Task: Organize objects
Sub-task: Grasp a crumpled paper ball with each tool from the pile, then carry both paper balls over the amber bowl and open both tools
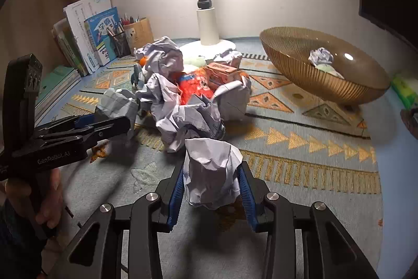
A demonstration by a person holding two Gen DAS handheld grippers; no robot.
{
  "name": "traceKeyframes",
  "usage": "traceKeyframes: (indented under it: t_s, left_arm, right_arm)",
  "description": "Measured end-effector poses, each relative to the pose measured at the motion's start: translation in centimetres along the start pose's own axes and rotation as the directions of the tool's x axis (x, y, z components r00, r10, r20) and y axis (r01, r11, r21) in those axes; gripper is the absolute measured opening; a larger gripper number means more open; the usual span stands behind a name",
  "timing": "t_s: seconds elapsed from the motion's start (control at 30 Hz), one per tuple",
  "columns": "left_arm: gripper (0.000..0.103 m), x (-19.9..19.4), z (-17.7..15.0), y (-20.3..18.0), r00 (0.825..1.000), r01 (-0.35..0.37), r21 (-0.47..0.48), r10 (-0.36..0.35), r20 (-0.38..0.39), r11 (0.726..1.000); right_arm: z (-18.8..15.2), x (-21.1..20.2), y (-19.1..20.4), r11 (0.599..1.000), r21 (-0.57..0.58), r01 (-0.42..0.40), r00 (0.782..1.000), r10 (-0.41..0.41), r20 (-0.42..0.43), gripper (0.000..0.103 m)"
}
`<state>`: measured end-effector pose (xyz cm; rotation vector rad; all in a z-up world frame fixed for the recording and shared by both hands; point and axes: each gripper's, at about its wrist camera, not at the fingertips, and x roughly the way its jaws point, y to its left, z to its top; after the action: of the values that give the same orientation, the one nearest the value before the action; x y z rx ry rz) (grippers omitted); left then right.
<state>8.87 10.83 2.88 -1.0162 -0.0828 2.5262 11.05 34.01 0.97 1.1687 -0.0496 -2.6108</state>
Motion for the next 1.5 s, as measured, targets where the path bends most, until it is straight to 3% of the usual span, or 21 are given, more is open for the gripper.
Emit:
traceKeyframes:
  t_s: [0.13, 0.23, 0.43, 0.63, 0.97, 1.07, 1.17, 1.27, 1.37, 1.5]
  left_arm:
    - [0.058, -0.6, -0.1, 1.3, 0.999, 0.031, -0.057, -0.030, 0.023, 0.998]
    - [0.058, -0.5, 0.0, 2.2, 0.999, 0.047, -0.107, -0.044, 0.025, 0.993]
    - [0.058, -0.2, -0.1, 1.8, 0.999, 0.043, -0.085, -0.042, 0.017, 0.995]
    - [0.058, -0.1, 0.0, 1.9, 0.999, 0.052, -0.087, -0.051, 0.014, 0.995]
    - [0.058, -0.1, -0.1, 1.7, 0.999, 0.045, -0.071, -0.044, 0.012, 0.996]
    - [0.058, -0.3, -0.2, 1.2, 1.000, 0.010, -0.073, -0.011, -0.008, 0.997]
    - [0.058, -1.4, -0.7, -0.2, 0.997, 0.080, -0.061, -0.081, -0.019, 0.995]
    - [0.058, -2.5, 1.3, -2.9, 0.994, 0.109, -0.012, -0.108, 0.016, 0.994]
    - [0.058, -2.3, 5.7, -6.2, 0.985, 0.164, 0.043, -0.166, 0.050, 0.986]
    - [0.060, 0.5, 11.9, -10.8, 0.982, 0.165, 0.124, -0.174, 0.067, 0.979]
  right_arm:
    - [0.3, -0.1, -0.2, 1.000, 0.004, -0.006, 1.000, 0.006, 0.022, 0.038]
    - [0.0, 0.5, 0.8, 0.998, -0.042, 0.041, 0.999, -0.041, 0.002, 0.038]
    - [-0.7, 0.7, 3.4, 0.977, -0.182, 0.111, 0.994, -0.109, 0.022, 0.039]
    - [-0.5, 0.7, 2.7, 0.986, -0.140, 0.090, 0.996, -0.088, 0.018, 0.039]
    - [-0.6, 0.4, 3.2, 0.981, -0.150, 0.124, 0.992, -0.119, 0.037, 0.042]
    - [-1.2, -1.8, 2.8, 0.993, -0.105, 0.060, 0.996, -0.053, 0.069, 0.042]
    - [-1.2, -4.4, 1.2, 0.999, -0.044, -0.009, 0.995, 0.014, 0.098, 0.042]
    - [0.8, -7.7, -1.1, 0.999, 0.001, 0.048, 0.985, -0.047, 0.167, 0.042]
    - [4.4, -10.9, -4.5, 0.992, 0.076, 0.099, 0.964, -0.115, 0.239, 0.042]
    - [9.2, -12.4, -9.7, 0.958, 0.211, 0.195, 0.934, -0.247, 0.258, 0.042]
